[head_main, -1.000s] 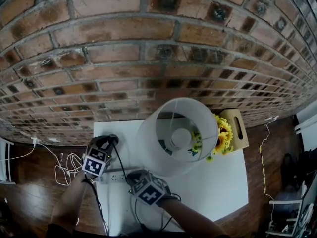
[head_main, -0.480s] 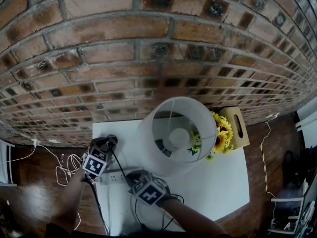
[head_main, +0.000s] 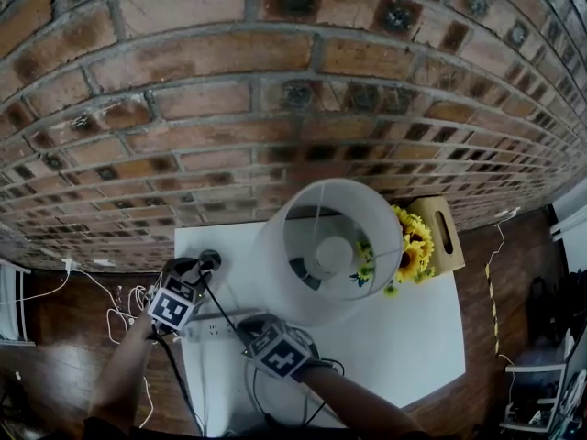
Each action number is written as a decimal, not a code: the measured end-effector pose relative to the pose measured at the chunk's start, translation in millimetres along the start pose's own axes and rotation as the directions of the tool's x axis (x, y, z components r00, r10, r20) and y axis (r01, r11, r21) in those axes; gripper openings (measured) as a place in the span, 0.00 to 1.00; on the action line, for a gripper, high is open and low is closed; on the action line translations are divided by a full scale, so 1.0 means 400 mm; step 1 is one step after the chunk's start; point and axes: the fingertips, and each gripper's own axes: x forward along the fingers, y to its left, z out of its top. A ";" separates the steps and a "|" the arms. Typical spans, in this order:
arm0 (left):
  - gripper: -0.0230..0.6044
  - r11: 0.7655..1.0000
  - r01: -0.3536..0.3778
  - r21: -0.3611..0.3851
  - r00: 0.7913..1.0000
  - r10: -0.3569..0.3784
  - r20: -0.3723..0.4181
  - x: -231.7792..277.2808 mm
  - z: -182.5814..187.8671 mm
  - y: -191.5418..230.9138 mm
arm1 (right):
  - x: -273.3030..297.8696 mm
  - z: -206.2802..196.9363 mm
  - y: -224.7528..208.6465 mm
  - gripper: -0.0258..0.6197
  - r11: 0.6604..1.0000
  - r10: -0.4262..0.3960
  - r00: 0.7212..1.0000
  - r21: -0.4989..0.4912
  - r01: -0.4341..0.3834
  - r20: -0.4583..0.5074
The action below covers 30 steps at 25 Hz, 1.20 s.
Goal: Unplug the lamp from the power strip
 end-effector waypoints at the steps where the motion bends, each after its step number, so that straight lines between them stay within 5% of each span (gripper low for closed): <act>1: 0.32 1.000 -0.004 0.012 1.000 0.004 -0.007 -0.001 -0.003 0.002 | 0.000 0.002 0.000 0.05 1.000 0.000 1.000 -0.004 0.000 0.001; 13: 0.32 0.985 0.044 0.168 0.991 -0.021 -0.133 0.009 -0.006 -0.012 | 0.000 0.006 0.001 0.05 1.000 0.004 1.000 -0.003 -0.004 0.007; 20: 0.32 0.977 0.005 0.214 0.984 0.033 -0.175 -0.023 -0.032 0.007 | -0.001 0.005 0.003 0.05 1.000 0.031 1.000 0.000 -0.031 0.006; 25: 0.32 0.988 0.014 0.153 0.990 0.008 -0.143 -0.027 -0.024 -0.006 | -0.003 0.005 -0.006 0.05 1.000 0.010 1.000 -0.013 -0.010 0.004; 30: 0.27 0.998 0.030 -0.048 0.999 -0.032 -0.039 -0.061 -0.014 -0.023 | -0.001 0.007 -0.005 0.05 1.000 0.014 1.000 -0.020 -0.014 0.010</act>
